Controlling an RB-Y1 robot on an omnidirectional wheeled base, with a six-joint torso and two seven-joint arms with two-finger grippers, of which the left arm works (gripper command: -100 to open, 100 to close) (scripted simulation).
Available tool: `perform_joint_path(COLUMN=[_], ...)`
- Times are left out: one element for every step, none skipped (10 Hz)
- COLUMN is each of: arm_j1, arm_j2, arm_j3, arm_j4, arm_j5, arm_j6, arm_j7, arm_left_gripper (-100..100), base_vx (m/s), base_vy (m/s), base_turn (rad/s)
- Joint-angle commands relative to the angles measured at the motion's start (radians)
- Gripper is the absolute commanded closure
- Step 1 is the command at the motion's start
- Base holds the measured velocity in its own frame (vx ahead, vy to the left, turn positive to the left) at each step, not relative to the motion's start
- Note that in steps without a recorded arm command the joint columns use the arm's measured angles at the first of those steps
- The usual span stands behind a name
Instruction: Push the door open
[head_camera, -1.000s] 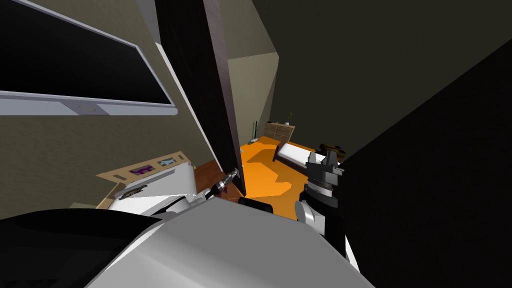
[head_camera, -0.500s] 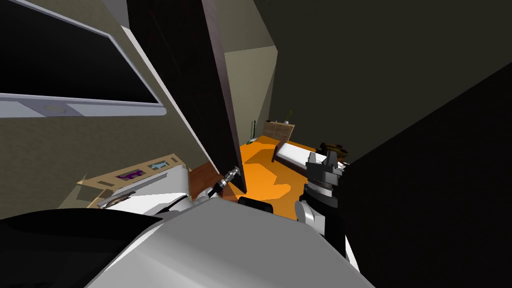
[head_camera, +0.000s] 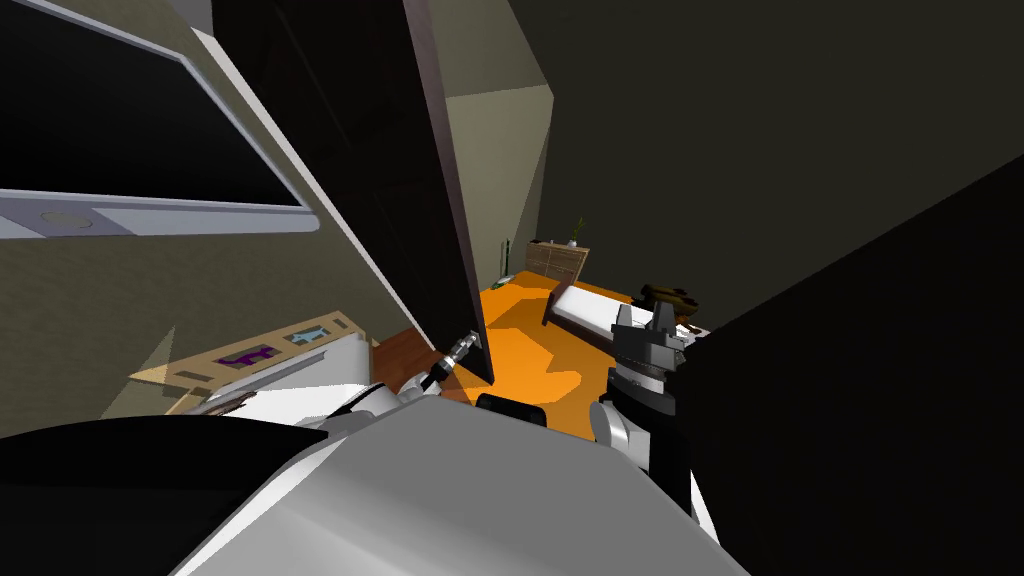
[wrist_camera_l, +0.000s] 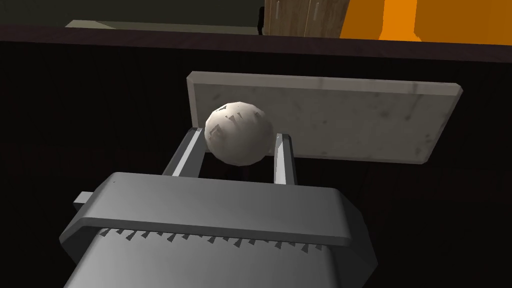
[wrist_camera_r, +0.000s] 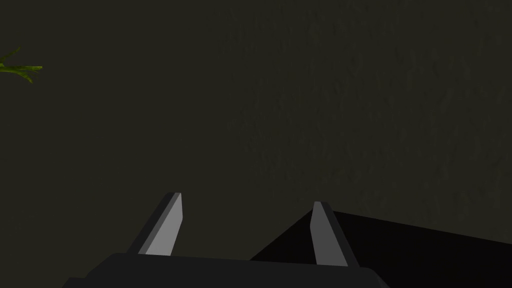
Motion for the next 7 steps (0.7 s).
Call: perform_joint_path(arm_j1=[0.046, 0.037, 0.033, 0.025, 0.021, 0.021, 0.008], arm_j2=[0.022, 0.010, 0.003, -0.009, -0.015, -0.015, -0.033], arm_j3=[0.009, 0.029, 0.039, 0.060, 0.070, 0.070, 0.100], arm_j4=[-0.050, -0.103, -0.102, -0.100, -0.099, -0.099, -0.096], arm_j5=[0.006, 0.017, 0.023, 0.034, 0.040, 0.040, 0.056], arm_j6=[0.050, 0.072, 0.082, 0.103, 0.113, 0.113, 0.143], arm_j7=[-0.001, -0.017, -0.026, -0.043, -0.051, -0.051, -0.076], arm_left_gripper=[100, 100, 100, 100, 100, 100, 100], base_vx=[0.000, 0.052, 0.091, 0.138, 0.142, 0.101, 0.168], base_vy=[0.010, -0.021, -0.064, -0.098, -0.096, -0.049, -0.071], base_turn=[0.002, 0.048, 0.031, 0.036, 0.025, -0.001, 0.003])
